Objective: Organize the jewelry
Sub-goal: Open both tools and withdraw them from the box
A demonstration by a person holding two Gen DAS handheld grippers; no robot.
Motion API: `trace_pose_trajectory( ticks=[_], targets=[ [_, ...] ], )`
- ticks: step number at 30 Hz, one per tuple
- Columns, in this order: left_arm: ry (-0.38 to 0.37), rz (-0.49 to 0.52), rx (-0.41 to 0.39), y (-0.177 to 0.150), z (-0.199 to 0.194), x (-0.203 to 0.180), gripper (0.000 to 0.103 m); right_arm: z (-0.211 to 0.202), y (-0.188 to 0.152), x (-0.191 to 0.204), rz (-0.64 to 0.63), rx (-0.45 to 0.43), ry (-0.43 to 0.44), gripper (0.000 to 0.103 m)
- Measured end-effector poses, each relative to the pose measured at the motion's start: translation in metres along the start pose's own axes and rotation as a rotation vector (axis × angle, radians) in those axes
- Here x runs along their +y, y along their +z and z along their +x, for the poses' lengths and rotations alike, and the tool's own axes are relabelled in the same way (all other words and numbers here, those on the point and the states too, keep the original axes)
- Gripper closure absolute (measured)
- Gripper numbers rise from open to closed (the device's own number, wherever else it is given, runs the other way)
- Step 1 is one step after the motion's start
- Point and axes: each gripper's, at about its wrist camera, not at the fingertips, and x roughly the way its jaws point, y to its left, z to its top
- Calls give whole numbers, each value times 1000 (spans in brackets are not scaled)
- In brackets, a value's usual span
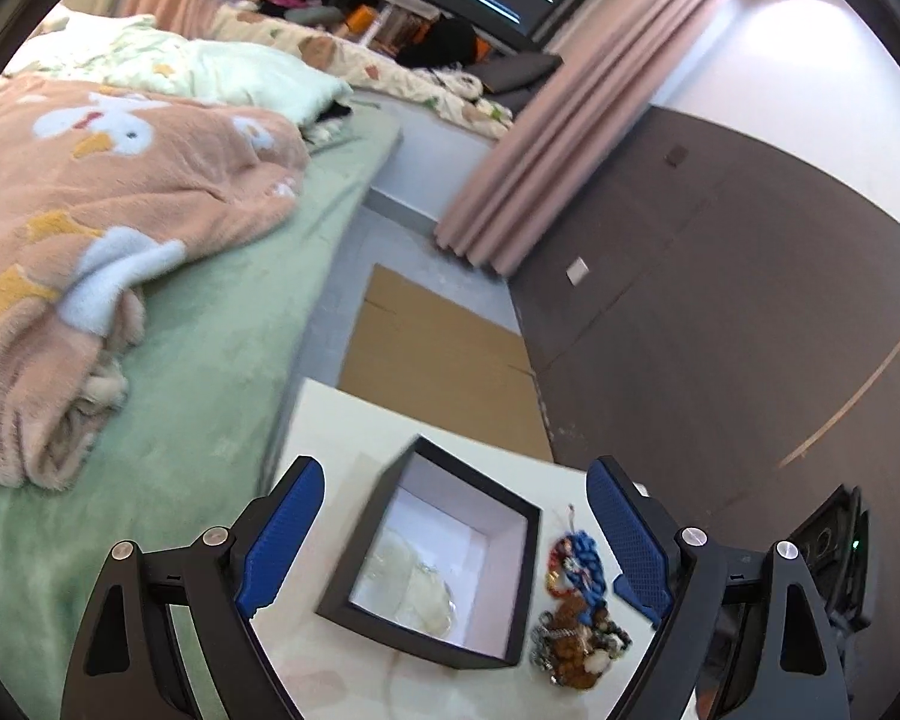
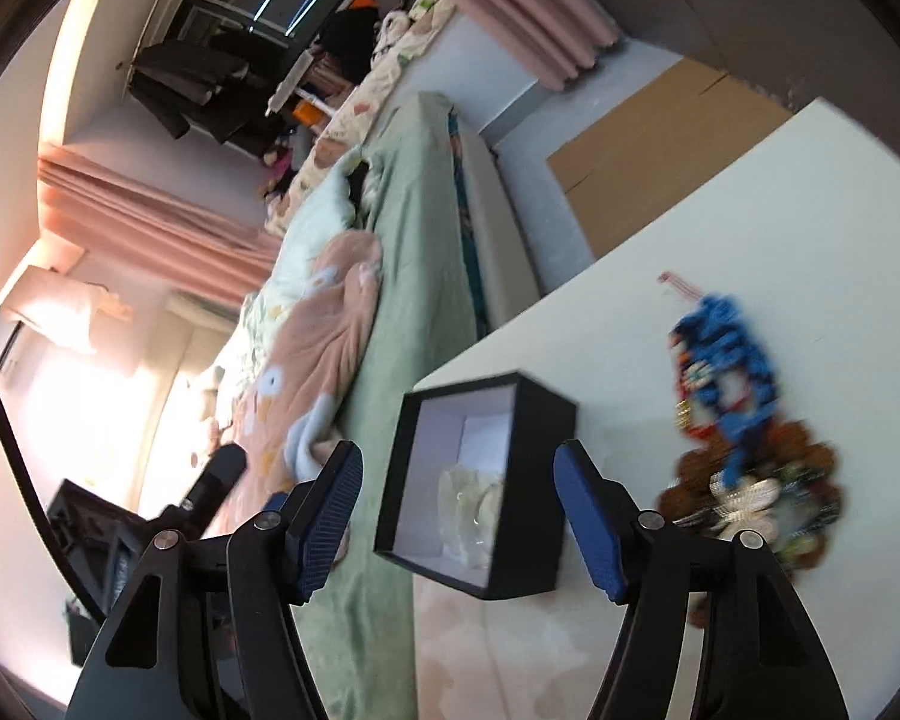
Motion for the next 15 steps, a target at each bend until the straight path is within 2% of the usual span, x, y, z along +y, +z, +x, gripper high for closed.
trace_pose_trajectory(
  ticks=[3,9,15],
  targets=[
    [-33,30,28,-6,5,-10,14,-20,6,-5,-12,-32,-43,31],
    [-101,94,100,-16,13,-33,14,-61,12,-26,-24,-73,-186,30],
    [-125,170,151,-30,23,-54,14,-87,14,-45,-15,-77,-253,30]
  ],
)
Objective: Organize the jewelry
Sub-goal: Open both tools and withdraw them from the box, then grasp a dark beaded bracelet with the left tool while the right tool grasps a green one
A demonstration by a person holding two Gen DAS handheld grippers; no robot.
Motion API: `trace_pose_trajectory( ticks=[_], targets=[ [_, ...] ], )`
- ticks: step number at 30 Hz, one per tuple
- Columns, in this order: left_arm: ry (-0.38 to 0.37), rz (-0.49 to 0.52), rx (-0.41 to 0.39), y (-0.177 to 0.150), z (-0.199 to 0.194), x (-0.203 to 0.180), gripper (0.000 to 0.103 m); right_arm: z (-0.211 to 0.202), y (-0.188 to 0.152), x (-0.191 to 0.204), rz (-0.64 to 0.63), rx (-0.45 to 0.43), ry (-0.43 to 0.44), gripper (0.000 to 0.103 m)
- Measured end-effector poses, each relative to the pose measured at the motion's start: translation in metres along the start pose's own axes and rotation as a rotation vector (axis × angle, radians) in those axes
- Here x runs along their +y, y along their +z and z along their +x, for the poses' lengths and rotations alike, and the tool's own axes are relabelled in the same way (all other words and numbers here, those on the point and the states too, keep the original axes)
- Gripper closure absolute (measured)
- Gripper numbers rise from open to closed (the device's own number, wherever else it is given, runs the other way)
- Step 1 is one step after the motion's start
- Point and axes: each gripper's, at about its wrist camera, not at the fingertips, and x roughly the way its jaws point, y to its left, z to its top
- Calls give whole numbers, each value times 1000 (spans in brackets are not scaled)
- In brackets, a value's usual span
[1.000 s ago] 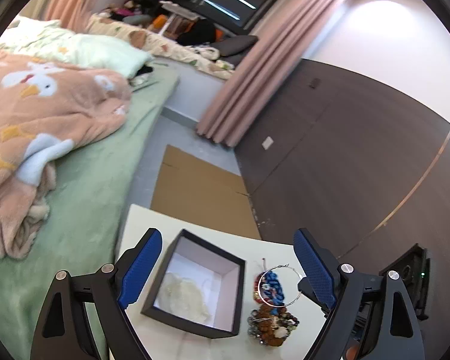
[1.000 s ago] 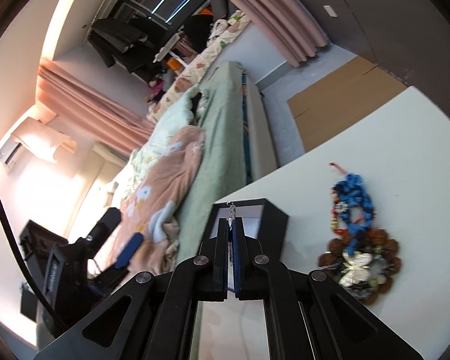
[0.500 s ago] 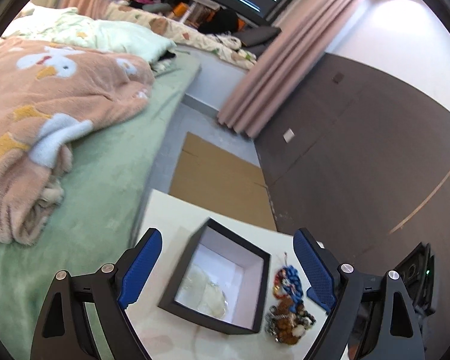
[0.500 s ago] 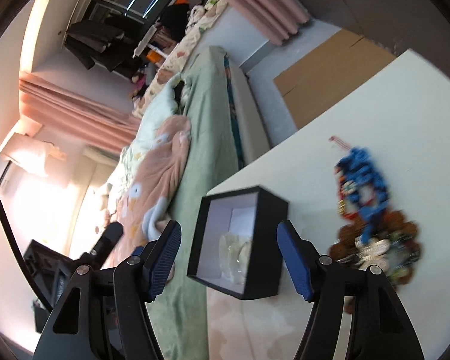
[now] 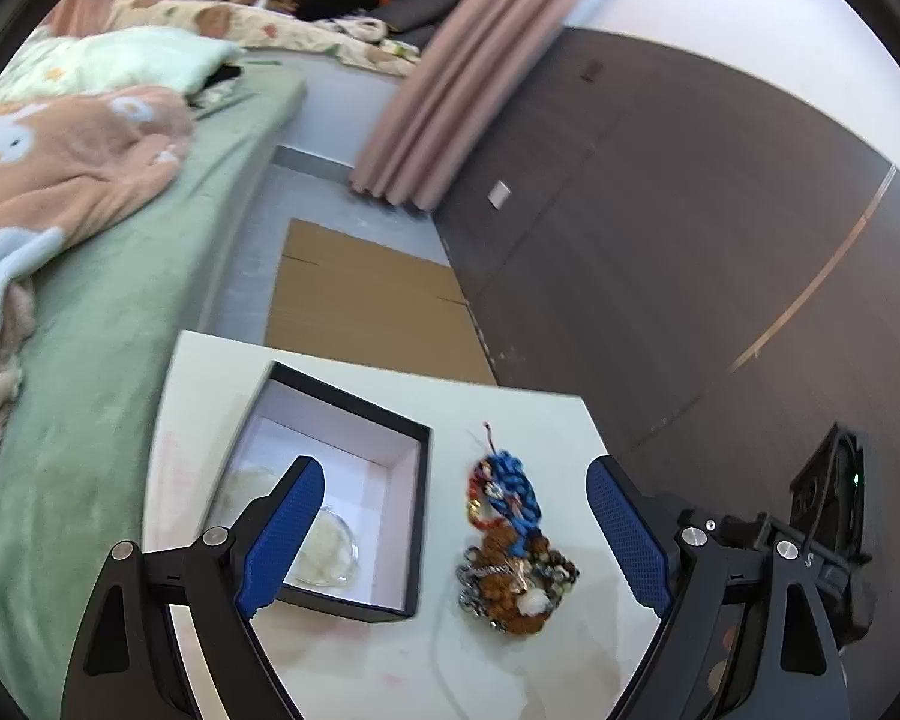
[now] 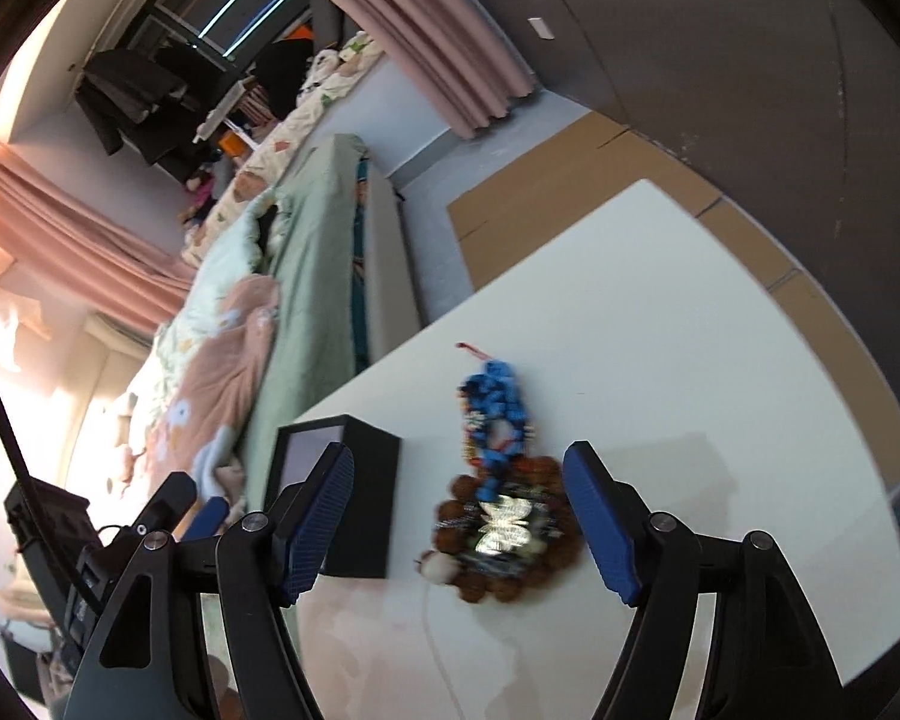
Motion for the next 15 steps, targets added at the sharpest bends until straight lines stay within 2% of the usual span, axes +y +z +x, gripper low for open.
trace_pose_trajectory(
  ticks=[6,10,15],
  targets=[
    [-14,143,64,-19,17,-32,14,-9,0,-13,-14,18,-60,30],
    [1,253,110,-35,29,-54,23,-15,0,-21,-22,22,-83,30],
    [11,338,144,-52,43,-73,27,-26,3,-36,-2,18,-103,30]
  ],
)
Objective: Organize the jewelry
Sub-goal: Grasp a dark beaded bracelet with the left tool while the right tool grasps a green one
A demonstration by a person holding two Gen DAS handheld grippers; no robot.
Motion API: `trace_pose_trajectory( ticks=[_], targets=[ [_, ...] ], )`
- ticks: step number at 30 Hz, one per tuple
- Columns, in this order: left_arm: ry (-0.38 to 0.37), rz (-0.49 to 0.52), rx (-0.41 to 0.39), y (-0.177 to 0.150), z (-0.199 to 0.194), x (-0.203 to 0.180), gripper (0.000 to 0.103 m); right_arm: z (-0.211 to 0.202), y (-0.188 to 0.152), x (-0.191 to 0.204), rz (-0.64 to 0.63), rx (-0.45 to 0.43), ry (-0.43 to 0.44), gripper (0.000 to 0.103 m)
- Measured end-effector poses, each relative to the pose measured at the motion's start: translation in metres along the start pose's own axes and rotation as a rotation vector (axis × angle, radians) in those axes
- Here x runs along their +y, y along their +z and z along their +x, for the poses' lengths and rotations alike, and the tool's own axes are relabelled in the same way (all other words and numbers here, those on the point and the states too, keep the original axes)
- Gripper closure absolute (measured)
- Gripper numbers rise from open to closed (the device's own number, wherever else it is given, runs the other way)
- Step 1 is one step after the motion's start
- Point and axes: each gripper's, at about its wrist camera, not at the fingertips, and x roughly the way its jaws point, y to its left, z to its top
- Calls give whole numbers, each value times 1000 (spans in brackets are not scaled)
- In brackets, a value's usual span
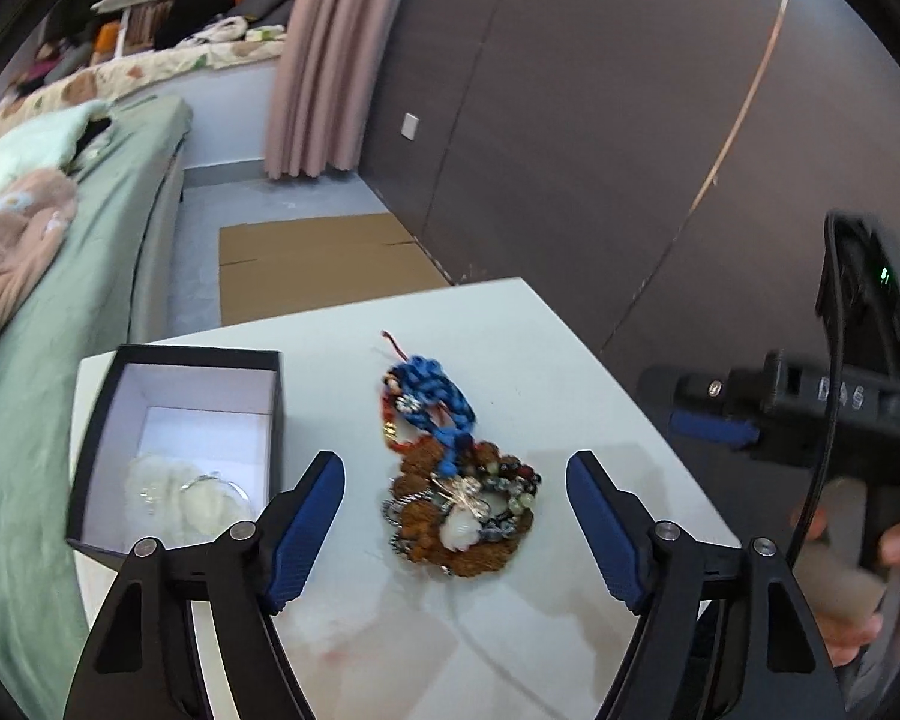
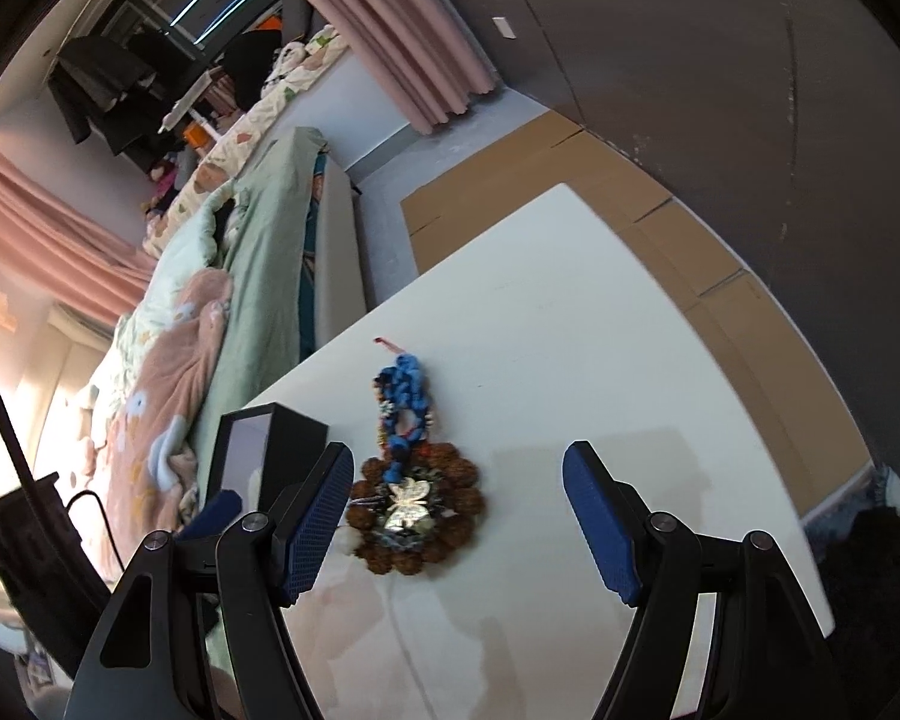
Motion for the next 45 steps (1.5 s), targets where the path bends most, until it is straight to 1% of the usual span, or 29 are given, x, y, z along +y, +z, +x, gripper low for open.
trace_pose_trajectory(
  ticks=[6,10,14,17,20,22,23,24,26,27,28,31,37,42,45],
  targets=[
    [4,67,48,-8,24,-24,41,-11,2,-26,71,-6,-16,30],
    [5,85,78,-12,41,-37,50,-16,3,-42,129,-2,-23,30],
    [21,92,100,-13,55,-43,53,-20,4,-54,167,-4,-31,30],
    [38,93,105,-14,63,-44,58,-22,4,-58,175,-3,-35,30],
    [56,99,112,-16,70,-45,67,-22,4,-60,177,4,-32,30],
    [70,111,112,-18,74,-47,75,-22,3,-59,177,7,-29,30],
    [76,116,115,-19,76,-48,77,-21,3,-59,176,9,-28,30],
    [81,123,122,-19,80,-47,82,-21,3,-58,174,10,-26,30],
    [81,136,120,-20,81,-49,84,-20,3,-58,168,15,-23,30],
    [75,140,118,-20,80,-50,91,-19,3,-56,165,17,-23,30],
    [67,137,113,-19,78,-49,95,-17,3,-54,161,21,-22,30],
    [31,91,94,-15,68,-41,95,-14,1,-49,153,27,-22,30],
    [5,-15,38,2,45,-15,95,-6,-1,-42,143,40,-29,30],
    [-1,-51,-24,12,24,-2,95,3,-4,-34,126,63,-33,30],
    [-16,-72,-45,16,15,4,95,10,-6,-28,115,79,-24,30]
  ],
)
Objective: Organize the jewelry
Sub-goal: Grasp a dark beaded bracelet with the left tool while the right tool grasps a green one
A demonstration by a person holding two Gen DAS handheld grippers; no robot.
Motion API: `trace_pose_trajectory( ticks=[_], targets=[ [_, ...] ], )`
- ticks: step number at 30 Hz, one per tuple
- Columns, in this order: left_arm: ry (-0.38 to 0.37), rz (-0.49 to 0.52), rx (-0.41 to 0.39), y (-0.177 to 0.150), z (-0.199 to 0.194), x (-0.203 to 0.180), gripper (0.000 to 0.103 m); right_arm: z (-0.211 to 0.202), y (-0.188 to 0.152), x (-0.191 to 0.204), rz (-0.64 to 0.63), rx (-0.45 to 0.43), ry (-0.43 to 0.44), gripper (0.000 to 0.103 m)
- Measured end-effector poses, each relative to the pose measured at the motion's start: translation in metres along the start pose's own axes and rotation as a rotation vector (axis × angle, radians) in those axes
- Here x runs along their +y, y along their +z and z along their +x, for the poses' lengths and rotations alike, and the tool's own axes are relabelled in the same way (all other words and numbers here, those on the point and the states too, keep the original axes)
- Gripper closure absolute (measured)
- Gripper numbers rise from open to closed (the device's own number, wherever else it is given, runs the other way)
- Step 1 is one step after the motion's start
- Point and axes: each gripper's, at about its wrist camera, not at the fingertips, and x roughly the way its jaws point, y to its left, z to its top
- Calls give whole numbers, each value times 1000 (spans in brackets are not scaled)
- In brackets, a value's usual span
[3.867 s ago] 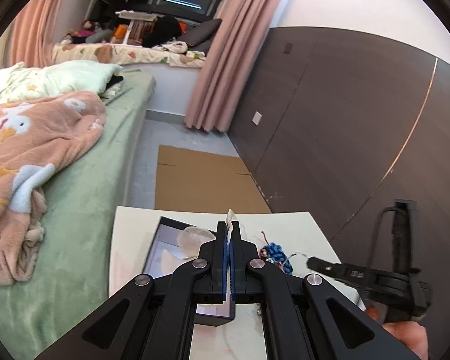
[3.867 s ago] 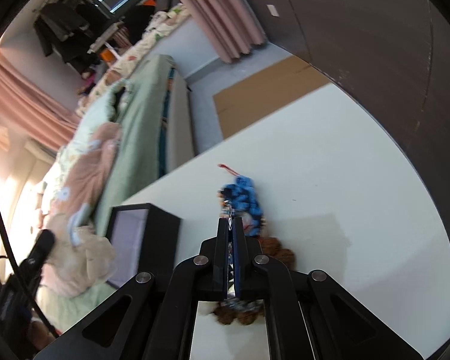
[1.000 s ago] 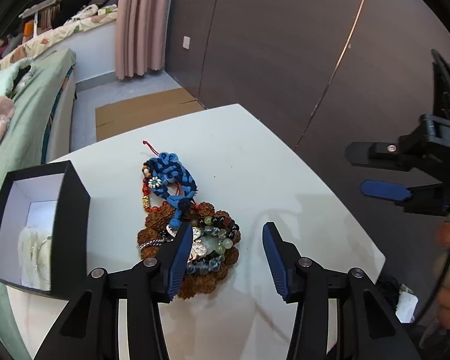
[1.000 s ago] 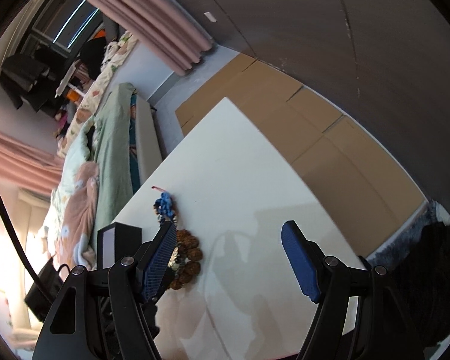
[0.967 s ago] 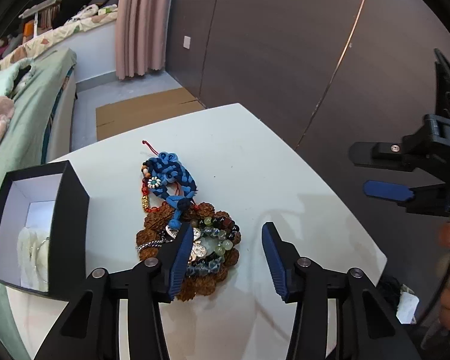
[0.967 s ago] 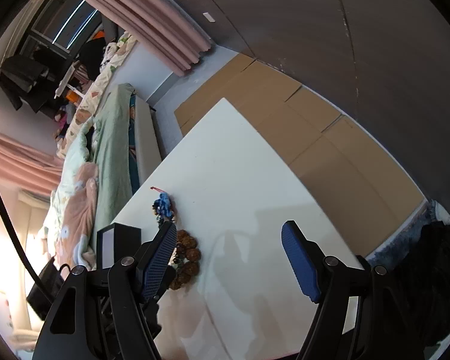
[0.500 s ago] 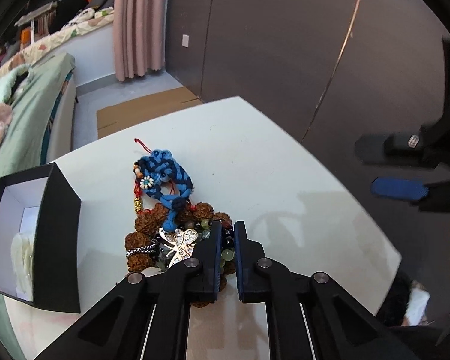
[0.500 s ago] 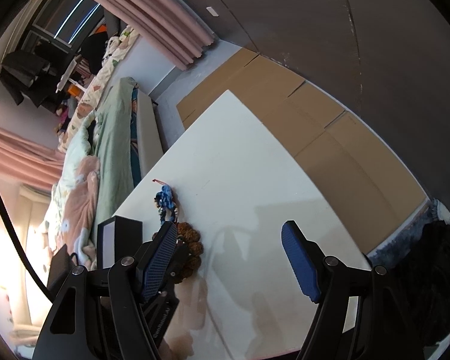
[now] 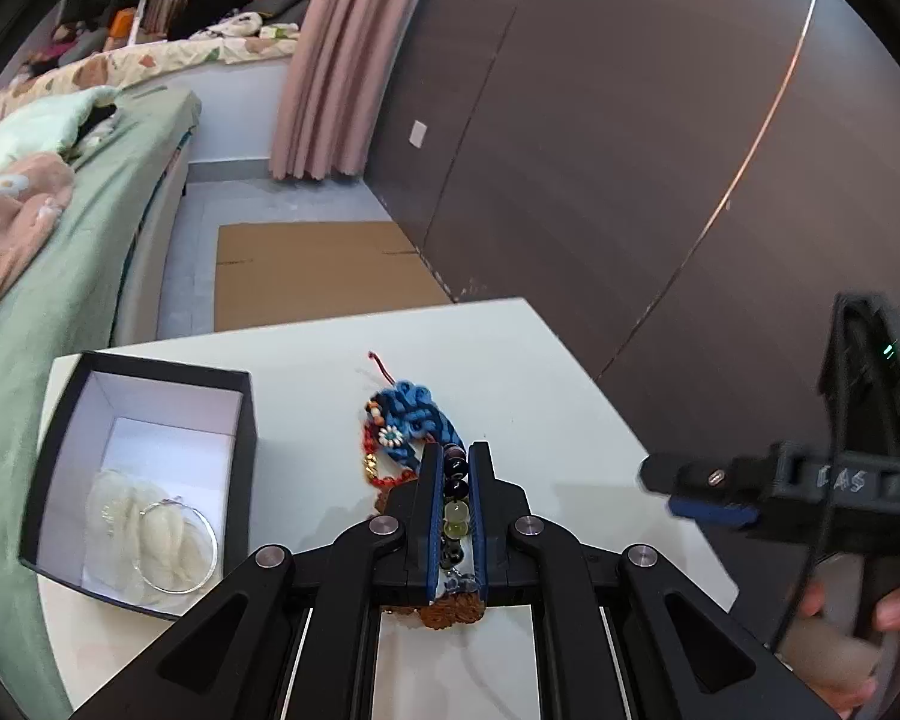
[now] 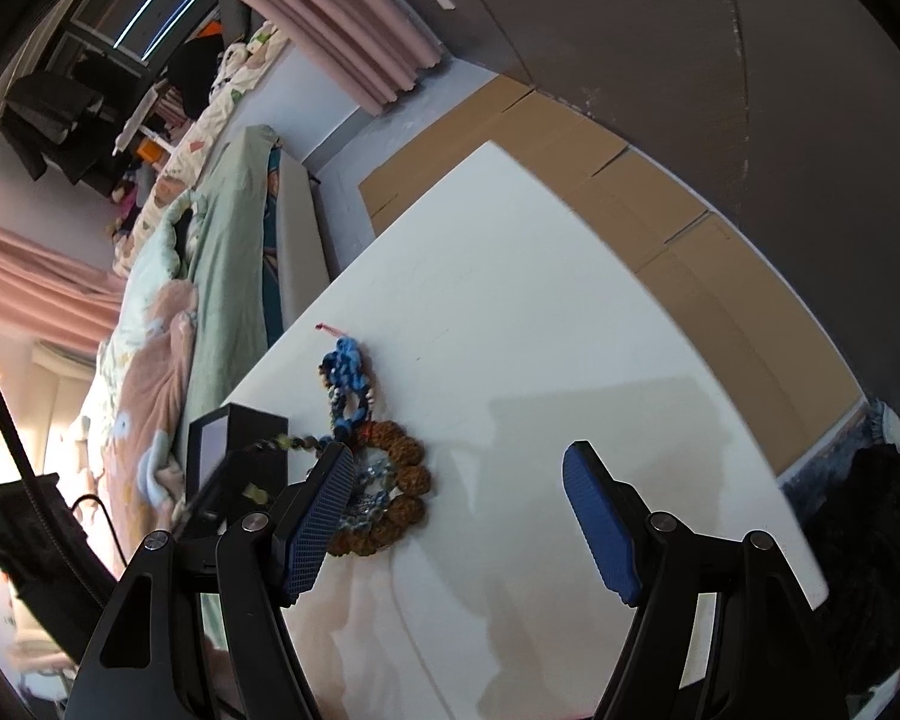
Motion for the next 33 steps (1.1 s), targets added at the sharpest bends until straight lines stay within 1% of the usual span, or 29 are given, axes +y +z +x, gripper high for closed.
trace_pose_trajectory(
  ticks=[4,6,7,11,14,19,21,22,23,24,26,27,29,31,32,33],
  targets=[
    [1,-3,-27,3,-10,5,95,13,-5,11,-14,40,29,30],
    [-1,-11,-37,5,-14,9,95,20,-8,17,-30,56,30,31],
    [-1,-16,-41,5,-16,11,95,24,-10,22,-44,62,23,32],
    [3,-34,-57,7,-22,18,95,36,-16,37,-91,78,-7,42],
    [9,-44,-62,8,-25,24,95,45,-17,43,-103,87,-43,47],
    [14,-55,-64,7,-30,30,95,62,-20,49,-117,107,-93,49],
    [15,-56,-64,7,-32,32,95,68,-22,52,-126,117,-118,51],
    [14,-57,-64,7,-32,32,95,73,-24,53,-132,128,-136,54],
    [14,-58,-64,7,-32,32,95,77,-25,54,-138,139,-151,61],
    [14,-58,-65,7,-33,33,95,81,-27,54,-141,146,-168,66],
    [14,-60,-68,7,-35,35,95,79,-29,57,-154,119,-199,75],
    [13,-62,-69,7,-36,35,95,78,-29,57,-156,110,-200,77],
    [13,-66,-70,7,-36,36,95,74,-29,55,-142,100,-191,77],
    [11,-69,-69,7,-36,37,95,69,-28,52,-131,87,-172,84],
    [11,-70,-69,7,-37,37,95,66,-27,51,-130,82,-167,92],
    [11,-71,-69,8,-37,38,95,62,-26,50,-127,73,-166,92]
  ],
)
